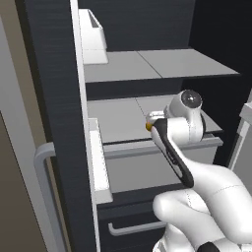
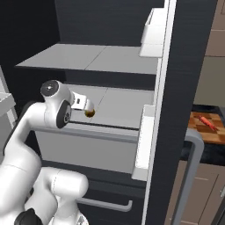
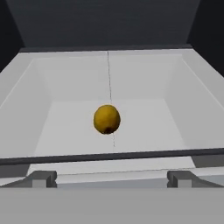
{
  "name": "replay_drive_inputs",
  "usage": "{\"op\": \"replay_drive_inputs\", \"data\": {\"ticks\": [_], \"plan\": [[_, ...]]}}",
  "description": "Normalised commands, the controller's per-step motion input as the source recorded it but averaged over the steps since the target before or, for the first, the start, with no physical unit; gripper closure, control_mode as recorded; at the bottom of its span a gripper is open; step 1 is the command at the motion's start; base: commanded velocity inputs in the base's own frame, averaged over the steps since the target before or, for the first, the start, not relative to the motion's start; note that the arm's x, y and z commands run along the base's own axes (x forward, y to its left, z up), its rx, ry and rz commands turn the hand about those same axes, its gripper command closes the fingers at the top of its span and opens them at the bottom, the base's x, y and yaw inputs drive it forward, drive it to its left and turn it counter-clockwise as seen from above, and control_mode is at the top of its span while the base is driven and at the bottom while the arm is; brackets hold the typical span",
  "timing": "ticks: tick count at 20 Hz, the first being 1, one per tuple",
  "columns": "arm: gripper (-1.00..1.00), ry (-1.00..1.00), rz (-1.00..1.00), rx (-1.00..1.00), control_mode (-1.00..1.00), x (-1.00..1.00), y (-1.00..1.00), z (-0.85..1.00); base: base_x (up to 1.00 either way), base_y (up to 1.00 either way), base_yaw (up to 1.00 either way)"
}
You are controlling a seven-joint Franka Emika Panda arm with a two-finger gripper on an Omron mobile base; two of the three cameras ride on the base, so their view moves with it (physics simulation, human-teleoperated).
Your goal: Retrieve a lemon from the fridge and place it on the cutting board with the fish.
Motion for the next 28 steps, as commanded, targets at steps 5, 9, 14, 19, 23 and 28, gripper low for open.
{"op": "replay_drive_inputs", "data": {"ticks": [5,9,14,19,23,28], "plan": [[-1.0,0.1,0.0,-0.01,-1.0,0.17,0.0,-0.06,0.0,0.0,0.0],[-1.0,0.06,0.0,0.0,-1.0,0.18,0.06,-0.12,0.0,0.0,0.0],[-1.0,0.01,0.0,0.0,-1.0,0.18,0.06,-0.16,0.0,0.0,0.0],[-1.0,0.0,0.0,0.0,-1.0,0.19,0.0,-0.2,0.0,0.0,0.0],[-1.0,0.0,0.0,0.0,-1.0,0.3,0.0,-0.1,0.0,0.0,0.0],[-1.0,0.02,0.0,0.0,-1.0,0.31,0.0,-0.03,0.0,0.0,0.0]]}}
